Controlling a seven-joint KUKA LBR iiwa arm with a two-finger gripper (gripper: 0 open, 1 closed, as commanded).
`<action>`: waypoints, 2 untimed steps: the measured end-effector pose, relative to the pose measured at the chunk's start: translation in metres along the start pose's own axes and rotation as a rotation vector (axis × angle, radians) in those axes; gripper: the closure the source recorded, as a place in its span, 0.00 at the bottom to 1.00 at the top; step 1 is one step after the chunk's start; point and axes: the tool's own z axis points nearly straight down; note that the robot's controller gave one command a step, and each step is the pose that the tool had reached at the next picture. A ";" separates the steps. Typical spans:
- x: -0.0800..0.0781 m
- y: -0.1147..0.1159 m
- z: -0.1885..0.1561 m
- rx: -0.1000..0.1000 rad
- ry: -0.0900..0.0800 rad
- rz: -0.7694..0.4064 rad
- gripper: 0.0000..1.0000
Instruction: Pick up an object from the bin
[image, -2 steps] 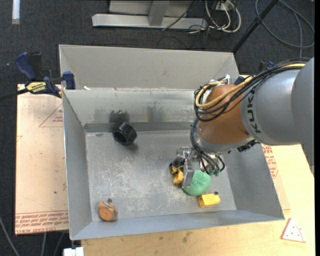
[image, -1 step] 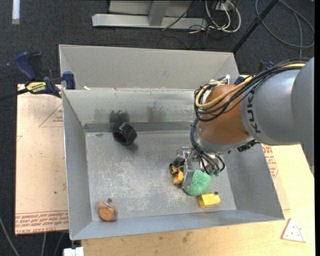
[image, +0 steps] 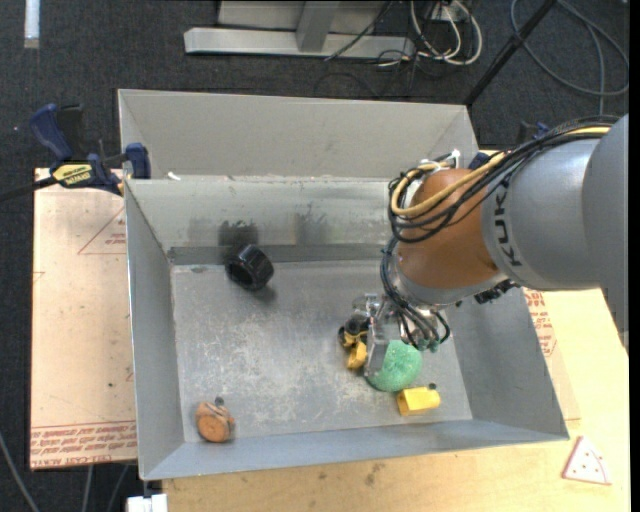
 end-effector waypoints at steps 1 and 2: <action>0.000 0.000 0.000 0.000 0.000 0.000 1.00; 0.004 -0.008 -0.002 0.000 0.001 -0.061 1.00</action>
Offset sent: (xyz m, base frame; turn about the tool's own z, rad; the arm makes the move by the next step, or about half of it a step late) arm -0.0128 -0.0391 0.0114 -0.1908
